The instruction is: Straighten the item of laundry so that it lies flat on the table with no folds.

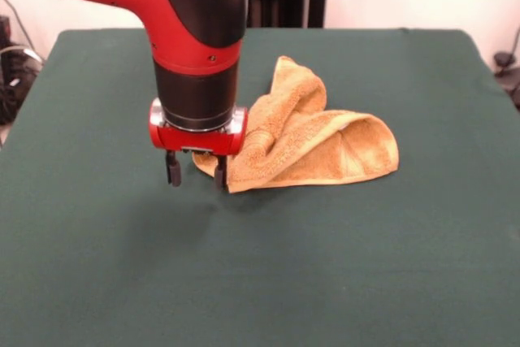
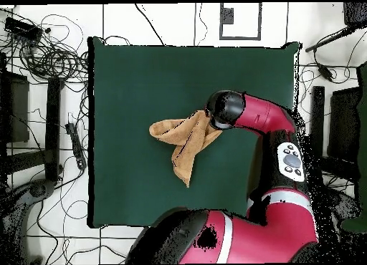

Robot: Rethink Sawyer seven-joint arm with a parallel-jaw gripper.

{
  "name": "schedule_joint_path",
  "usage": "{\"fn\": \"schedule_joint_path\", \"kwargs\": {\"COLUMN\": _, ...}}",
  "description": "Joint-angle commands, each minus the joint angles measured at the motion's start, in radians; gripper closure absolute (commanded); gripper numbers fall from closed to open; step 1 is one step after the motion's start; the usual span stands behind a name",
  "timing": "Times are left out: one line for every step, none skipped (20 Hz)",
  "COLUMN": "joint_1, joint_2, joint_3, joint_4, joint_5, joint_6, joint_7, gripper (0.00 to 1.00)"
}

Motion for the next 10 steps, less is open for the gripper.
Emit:
{"fn": "schedule_joint_path", "kwargs": {"joint_1": 0.015, "joint_2": 0.047, "joint_3": 0.115, "joint_4": 0.042, "joint_5": -0.033, "joint_6": -0.039, "joint_7": 0.022, "gripper": 0.0}}
{"fn": "schedule_joint_path", "kwargs": {"joint_1": 0.016, "joint_2": 0.048, "joint_3": 0.114, "joint_4": 0.044, "joint_5": -0.033, "joint_6": -0.041, "joint_7": 0.022, "gripper": 0.0}}
{"fn": "schedule_joint_path", "kwargs": {"joint_1": 0.016, "joint_2": 0.049, "joint_3": 0.113, "joint_4": 0.045, "joint_5": -0.034, "joint_6": -0.042, "joint_7": 0.022, "gripper": 0.0}}
{"fn": "schedule_joint_path", "kwargs": {"joint_1": 0.017, "joint_2": 0.049, "joint_3": 0.112, "joint_4": 0.045, "joint_5": -0.033, "joint_6": -0.042, "joint_7": 0.024, "gripper": 0.0}}
{"fn": "schedule_joint_path", "kwargs": {"joint_1": 0.018, "joint_2": 0.048, "joint_3": 0.111, "joint_4": 0.045, "joint_5": -0.033, "joint_6": -0.04, "joint_7": 0.024, "gripper": 0.0}}
{"fn": "schedule_joint_path", "kwargs": {"joint_1": 0.019, "joint_2": 0.048, "joint_3": 0.11, "joint_4": 0.04, "joint_5": -0.032, "joint_6": -0.034, "joint_7": 0.024, "gripper": 0.0}}
{"fn": "schedule_joint_path", "kwargs": {"joint_1": 0.02, "joint_2": 0.048, "joint_3": 0.108, "joint_4": 0.038, "joint_5": -0.032, "joint_6": -0.03, "joint_7": 0.024, "gripper": 0.0}}
{"fn": "schedule_joint_path", "kwargs": {"joint_1": 0.02, "joint_2": 0.045, "joint_3": 0.107, "joint_4": 0.042, "joint_5": -0.033, "joint_6": -0.031, "joint_7": 0.024, "gripper": 0.0}}
{"fn": "schedule_joint_path", "kwargs": {"joint_1": 0.02, "joint_2": 0.042, "joint_3": 0.106, "joint_4": 0.047, "joint_5": -0.034, "joint_6": -0.031, "joint_7": 0.022, "gripper": 0.0}}
{"fn": "schedule_joint_path", "kwargs": {"joint_1": 0.021, "joint_2": 0.04, "joint_3": 0.105, "joint_4": 0.048, "joint_5": -0.034, "joint_6": -0.03, "joint_7": 0.023, "gripper": 0.0}}
